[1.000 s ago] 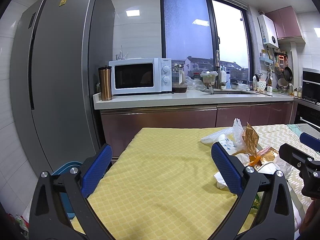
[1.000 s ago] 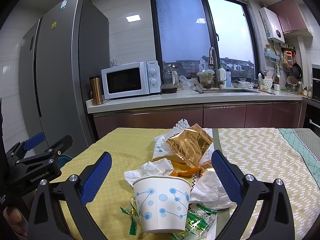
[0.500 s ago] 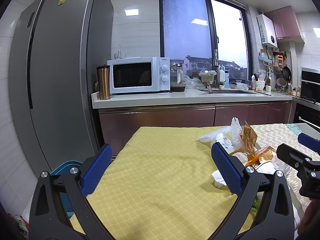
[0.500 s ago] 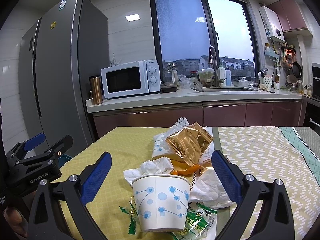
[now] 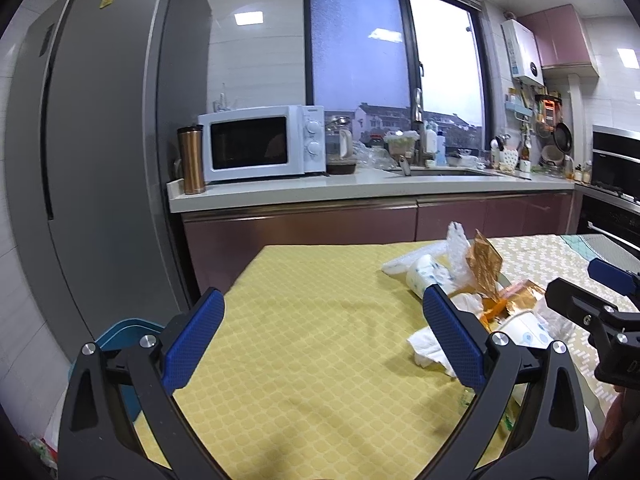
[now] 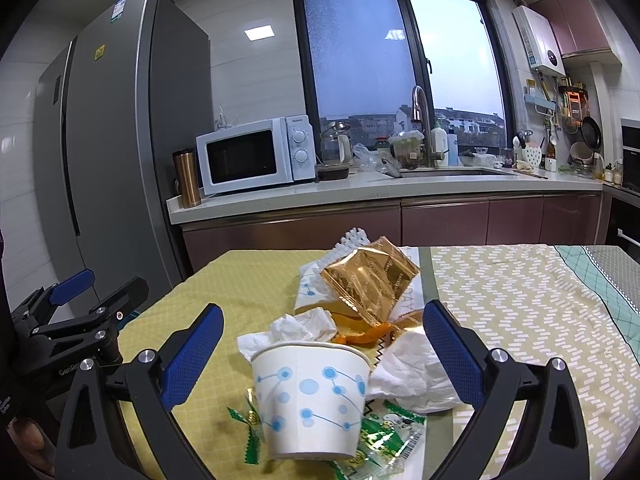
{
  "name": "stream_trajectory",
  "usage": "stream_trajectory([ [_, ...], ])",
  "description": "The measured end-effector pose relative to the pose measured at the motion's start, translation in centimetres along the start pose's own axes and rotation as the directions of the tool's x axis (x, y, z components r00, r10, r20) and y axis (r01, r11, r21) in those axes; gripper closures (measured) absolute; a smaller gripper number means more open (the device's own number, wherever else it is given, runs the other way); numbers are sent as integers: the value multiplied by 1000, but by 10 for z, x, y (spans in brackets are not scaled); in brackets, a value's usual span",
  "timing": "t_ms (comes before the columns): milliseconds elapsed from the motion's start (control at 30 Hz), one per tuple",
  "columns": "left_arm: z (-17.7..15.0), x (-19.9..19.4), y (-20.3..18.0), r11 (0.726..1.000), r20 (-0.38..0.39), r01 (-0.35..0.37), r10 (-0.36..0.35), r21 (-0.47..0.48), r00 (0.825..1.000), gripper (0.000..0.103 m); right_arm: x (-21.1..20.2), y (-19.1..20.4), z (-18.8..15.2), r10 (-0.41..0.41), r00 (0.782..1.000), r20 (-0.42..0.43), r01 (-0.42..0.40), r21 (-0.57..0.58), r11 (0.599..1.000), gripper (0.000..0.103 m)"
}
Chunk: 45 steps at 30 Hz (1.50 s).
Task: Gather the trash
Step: 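Grasp the white dotted paper cup with the left tool while the right tool grasps crumpled tissue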
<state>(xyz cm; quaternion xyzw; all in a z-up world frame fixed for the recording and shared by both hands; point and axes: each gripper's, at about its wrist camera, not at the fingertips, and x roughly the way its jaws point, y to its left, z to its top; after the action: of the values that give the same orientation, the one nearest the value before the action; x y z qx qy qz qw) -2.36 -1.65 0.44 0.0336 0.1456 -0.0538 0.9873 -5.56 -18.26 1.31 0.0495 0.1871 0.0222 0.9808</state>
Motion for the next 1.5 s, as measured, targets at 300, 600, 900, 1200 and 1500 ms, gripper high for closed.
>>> stream_trajectory([
  [300,-5,12,-23,979,-82,204,-202,16,976,5,5,-25,-8,-18,999,-42,20,48,999,7],
  [600,-19,32,-63,887,-213,461,-447,19,869,6,6,-44,-14,-32,997,-65,38,87,995,7],
  [900,-33,76,-93,792,-354,602,-594,-99,722,22,18,-74,-16,-60,990,-128,78,134,988,7],
  [1200,-35,107,-90,692,-375,664,-717,-285,587,43,42,-102,-27,23,970,-244,40,251,967,17],
  [1500,-28,102,-87,667,-354,688,-740,-285,571,64,49,-98,-32,115,955,-274,-35,278,960,80],
])
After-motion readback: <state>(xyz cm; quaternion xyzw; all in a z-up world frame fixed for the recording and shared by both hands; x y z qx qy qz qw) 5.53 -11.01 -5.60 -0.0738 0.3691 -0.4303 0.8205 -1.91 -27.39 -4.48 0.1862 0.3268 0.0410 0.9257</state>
